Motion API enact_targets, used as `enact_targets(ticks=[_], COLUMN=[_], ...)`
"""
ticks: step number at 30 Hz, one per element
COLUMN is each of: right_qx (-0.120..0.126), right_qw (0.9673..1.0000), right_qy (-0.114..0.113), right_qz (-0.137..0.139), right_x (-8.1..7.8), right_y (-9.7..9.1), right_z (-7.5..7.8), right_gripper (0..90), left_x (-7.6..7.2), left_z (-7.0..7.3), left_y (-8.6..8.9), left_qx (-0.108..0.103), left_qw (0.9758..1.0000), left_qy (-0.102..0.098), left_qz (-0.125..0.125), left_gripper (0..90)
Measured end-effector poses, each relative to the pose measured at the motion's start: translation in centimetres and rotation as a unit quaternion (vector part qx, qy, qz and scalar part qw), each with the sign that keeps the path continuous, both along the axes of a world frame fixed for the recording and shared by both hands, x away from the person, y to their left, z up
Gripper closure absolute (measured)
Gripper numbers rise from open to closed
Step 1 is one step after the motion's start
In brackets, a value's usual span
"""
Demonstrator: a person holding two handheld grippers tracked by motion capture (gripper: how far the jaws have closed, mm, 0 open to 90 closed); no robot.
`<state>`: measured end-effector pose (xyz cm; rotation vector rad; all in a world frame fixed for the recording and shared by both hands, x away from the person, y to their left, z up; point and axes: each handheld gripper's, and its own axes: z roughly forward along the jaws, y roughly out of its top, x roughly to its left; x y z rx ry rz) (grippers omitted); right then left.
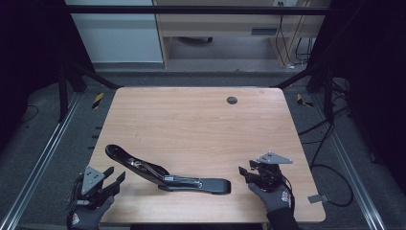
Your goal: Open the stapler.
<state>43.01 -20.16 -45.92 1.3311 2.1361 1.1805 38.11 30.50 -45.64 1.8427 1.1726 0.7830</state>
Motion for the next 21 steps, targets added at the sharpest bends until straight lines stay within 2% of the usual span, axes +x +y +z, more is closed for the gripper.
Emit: enact_targets(ticks=[3, 6, 9, 15, 18, 21], right_qx=[0.000, -0.025, -0.034, -0.045, -0.039, -0.045], right_qw=[0.9999, 0.9994, 0.9989, 0.9978, 0.9976, 0.9971], right_qy=[-0.002, -0.002, 0.007, 0.000, 0.013, 0.020], right_qz=[-0.012, -0.024, -0.032, -0.049, -0.056, -0.059], right_x=[0.3, 0.6, 1.0, 1.6, 1.8, 2.2], right_y=[-0.8, -1.2, -1.4, -1.6, -1.6, -1.5], right_z=[0.1, 0.0, -0.4, -1.0, -1.1, -1.3], right_gripper=[47.9, 49.0, 52.3, 60.3, 64.9, 68.1], left_x=[0.2, 0.2, 0.2, 0.2, 0.3, 0.3], left_z=[-0.2, -0.3, -0.2, -0.2, -0.3, -0.3], left_y=[-0.1, -0.2, -0.1, 0.1, 0.0, 0.0], left_qx=[0.013, 0.019, 0.017, 0.012, 0.015, 0.013], left_qw=[0.9999, 0.9998, 0.9998, 0.9999, 0.9999, 0.9999], left_qy=[0.000, -0.004, -0.008, -0.005, -0.001, 0.001], left_qz=[-0.007, -0.010, -0.006, 0.001, 0.001, 0.001], left_gripper=[51.6, 51.8, 52.0, 51.9, 52.0, 52.0])
